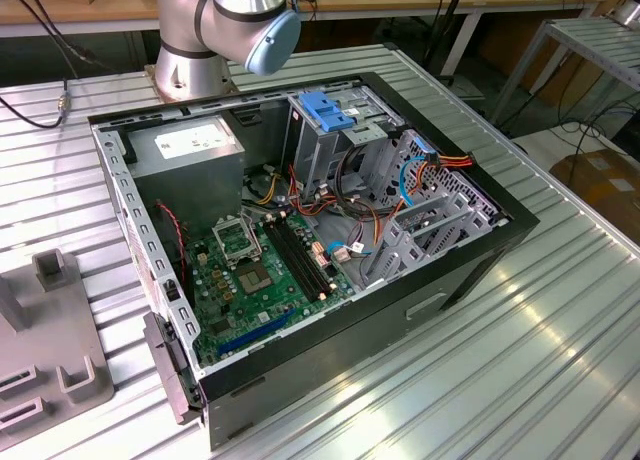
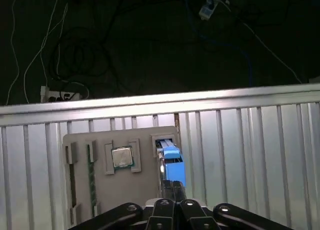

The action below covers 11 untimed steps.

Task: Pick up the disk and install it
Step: 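Pick up the disk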

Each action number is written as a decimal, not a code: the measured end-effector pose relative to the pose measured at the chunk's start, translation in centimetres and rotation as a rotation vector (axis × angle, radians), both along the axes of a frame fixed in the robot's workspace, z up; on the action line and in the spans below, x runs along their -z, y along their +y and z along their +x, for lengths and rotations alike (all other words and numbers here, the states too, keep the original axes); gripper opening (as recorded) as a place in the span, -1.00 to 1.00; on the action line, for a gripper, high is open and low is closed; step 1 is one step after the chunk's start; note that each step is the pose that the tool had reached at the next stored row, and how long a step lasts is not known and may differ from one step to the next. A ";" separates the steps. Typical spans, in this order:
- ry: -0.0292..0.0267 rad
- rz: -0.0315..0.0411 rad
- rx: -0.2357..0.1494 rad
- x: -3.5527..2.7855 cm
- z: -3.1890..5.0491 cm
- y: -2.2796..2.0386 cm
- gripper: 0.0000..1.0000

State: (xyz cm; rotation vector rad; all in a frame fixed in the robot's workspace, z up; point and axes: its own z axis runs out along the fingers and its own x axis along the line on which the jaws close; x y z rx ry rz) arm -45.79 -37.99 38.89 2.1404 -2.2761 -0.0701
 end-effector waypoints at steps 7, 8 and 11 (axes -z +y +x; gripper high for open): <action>0.0000 0.0000 -0.129 0.02 0.00 0.00 -0.80; 0.0000 0.0000 -0.129 0.02 0.00 0.00 -0.80; 0.0000 0.0000 -0.129 0.01 0.00 0.00 -0.80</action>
